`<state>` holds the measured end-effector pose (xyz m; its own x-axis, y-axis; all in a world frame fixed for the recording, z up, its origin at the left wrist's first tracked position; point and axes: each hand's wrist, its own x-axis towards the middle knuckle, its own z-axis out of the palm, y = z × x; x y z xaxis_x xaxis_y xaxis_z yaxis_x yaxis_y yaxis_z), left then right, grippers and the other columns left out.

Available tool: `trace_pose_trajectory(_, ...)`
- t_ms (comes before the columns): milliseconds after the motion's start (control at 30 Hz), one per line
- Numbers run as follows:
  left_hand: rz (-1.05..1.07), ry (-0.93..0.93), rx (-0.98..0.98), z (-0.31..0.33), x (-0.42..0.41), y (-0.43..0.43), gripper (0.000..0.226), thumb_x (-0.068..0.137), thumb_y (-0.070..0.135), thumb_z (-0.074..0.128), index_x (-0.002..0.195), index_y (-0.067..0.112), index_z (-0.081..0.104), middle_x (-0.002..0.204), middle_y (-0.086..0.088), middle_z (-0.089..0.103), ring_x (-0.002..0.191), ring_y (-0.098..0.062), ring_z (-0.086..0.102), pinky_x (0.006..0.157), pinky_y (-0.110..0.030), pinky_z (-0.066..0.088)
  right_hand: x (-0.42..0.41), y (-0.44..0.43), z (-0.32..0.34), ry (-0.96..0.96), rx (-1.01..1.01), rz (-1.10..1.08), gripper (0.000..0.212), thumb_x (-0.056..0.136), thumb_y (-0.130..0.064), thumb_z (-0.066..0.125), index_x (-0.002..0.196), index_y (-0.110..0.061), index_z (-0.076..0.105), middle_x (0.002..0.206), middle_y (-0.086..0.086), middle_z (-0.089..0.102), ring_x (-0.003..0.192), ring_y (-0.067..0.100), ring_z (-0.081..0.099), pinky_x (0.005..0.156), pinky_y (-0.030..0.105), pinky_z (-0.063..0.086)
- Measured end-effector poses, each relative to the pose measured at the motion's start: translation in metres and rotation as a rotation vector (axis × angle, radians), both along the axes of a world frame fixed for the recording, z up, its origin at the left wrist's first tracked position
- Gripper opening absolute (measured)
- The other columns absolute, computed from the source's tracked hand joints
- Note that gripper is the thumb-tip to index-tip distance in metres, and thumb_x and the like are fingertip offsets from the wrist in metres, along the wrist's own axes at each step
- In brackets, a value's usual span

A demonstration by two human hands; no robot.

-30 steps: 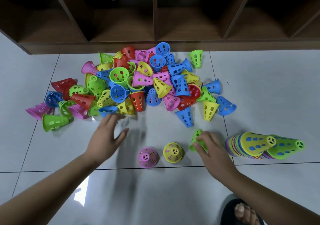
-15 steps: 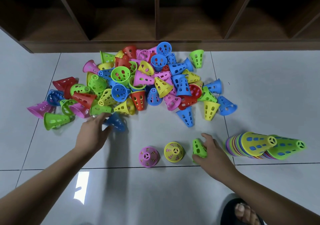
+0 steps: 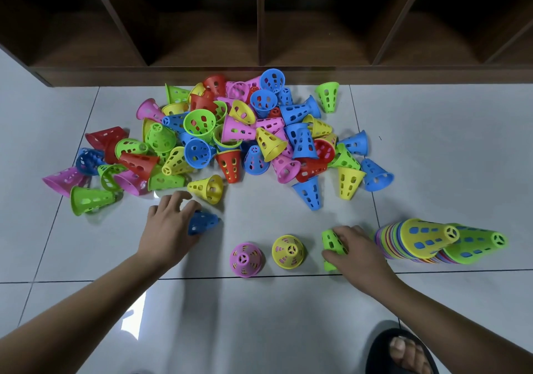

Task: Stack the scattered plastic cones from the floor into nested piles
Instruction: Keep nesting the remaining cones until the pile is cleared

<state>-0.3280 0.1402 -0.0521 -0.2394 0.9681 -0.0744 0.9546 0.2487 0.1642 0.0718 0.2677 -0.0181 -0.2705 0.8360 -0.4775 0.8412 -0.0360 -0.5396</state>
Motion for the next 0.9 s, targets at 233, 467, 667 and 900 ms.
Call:
trace_pose_trajectory(233, 0.042, -0.109, 0.006, 0.015, 0.013, 0.002, 0.051, 0.073, 0.051, 0.075, 0.114, 0.025, 0.061, 0.102, 0.005, 0.065, 0.091, -0.030, 0.060, 0.077, -0.042, 0.043, -0.015, -0.005, 0.022, 0.288, 0.183, -0.075, 0.034, 0.082, -0.020, 0.083, 0.104, -0.036, 0.061, 0.105, -0.012, 0.058, 0.095, 0.012, 0.064, 0.081, 0.036, 0.055)
trace_pose_trajectory(467, 0.158, -0.627, 0.160, 0.059, 0.066, -0.011, 0.053, 0.091, 0.045, 0.081, 0.133, 0.042, 0.049, 0.120, 0.024, 0.067, 0.104, -0.003, 0.066, 0.088, -0.025, 0.053, -0.033, -0.020, 0.046, 0.495, 0.184, 0.033, 0.035, 0.089, -0.023, 0.084, 0.114, -0.033, 0.061, 0.113, -0.011, 0.063, 0.110, 0.017, 0.065, 0.093, 0.041, 0.056)
trace_pose_trajectory(667, -0.100, -0.679, 0.125, 0.063, 0.096, -0.026, 0.051, 0.093, 0.039, 0.081, 0.135, 0.038, 0.052, 0.133, 0.026, 0.058, 0.117, -0.001, 0.064, 0.095, -0.020, 0.051, -0.038, -0.029, 0.048, 0.481, 0.197, 0.157, 0.034, 0.089, -0.024, 0.084, 0.115, -0.029, 0.063, 0.115, -0.012, 0.062, 0.111, 0.013, 0.065, 0.092, 0.035, 0.054)
trace_pose_trajectory(900, -0.189, -0.597, 0.022, 0.035, 0.093, -0.035, 0.047, 0.092, 0.046, 0.075, 0.131, 0.039, 0.050, 0.129, 0.027, 0.053, 0.106, -0.002, 0.062, 0.084, -0.025, 0.056, -0.031, -0.029, 0.036, 0.386, 0.189, 0.256, 0.034, 0.089, -0.030, 0.084, 0.115, -0.034, 0.064, 0.119, -0.018, 0.061, 0.117, 0.009, 0.061, 0.094, 0.027, 0.050)
